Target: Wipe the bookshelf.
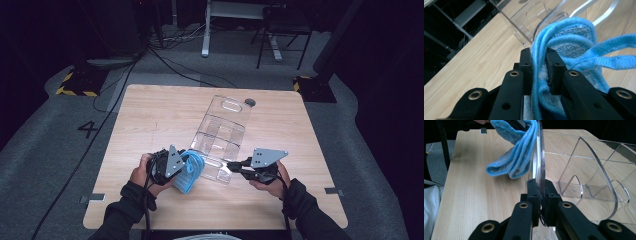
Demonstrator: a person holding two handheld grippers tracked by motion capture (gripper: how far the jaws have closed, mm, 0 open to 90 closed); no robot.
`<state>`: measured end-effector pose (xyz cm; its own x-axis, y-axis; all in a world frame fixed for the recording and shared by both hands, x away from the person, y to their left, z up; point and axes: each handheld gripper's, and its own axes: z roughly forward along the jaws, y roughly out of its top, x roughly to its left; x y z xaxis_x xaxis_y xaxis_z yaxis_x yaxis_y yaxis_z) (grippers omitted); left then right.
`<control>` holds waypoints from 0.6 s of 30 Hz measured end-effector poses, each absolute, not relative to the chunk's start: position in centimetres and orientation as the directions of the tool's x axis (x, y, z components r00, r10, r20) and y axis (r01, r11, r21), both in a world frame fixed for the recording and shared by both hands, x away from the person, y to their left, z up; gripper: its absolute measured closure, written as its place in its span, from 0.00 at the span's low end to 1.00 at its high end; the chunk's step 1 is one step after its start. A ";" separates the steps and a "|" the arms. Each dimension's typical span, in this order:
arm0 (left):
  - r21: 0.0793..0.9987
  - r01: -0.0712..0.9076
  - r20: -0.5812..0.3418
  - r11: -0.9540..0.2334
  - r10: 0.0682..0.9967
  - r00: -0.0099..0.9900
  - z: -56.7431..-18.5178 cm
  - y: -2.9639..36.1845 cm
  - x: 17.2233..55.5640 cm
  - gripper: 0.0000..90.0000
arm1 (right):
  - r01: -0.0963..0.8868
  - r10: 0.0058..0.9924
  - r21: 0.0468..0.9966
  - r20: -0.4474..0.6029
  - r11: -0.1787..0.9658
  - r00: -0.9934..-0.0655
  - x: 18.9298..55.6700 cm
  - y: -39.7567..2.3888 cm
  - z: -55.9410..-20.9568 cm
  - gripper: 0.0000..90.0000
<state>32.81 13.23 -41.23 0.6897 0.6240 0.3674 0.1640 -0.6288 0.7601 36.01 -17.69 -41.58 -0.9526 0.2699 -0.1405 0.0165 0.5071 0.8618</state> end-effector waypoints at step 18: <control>0.741 0.069 0.444 -0.668 0.564 0.697 -41.6 6.8 31.2 0.87 | 0.058 0.358 0.878 -0.133 0.475 -0.924 35.4 -16.9 -42.0 0.96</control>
<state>31.18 6.76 -41.60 0.6967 0.5638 0.4435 0.0688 -0.6679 0.7410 35.36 -16.89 -41.98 -0.9242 0.3580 -0.1330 0.0576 0.4749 0.8781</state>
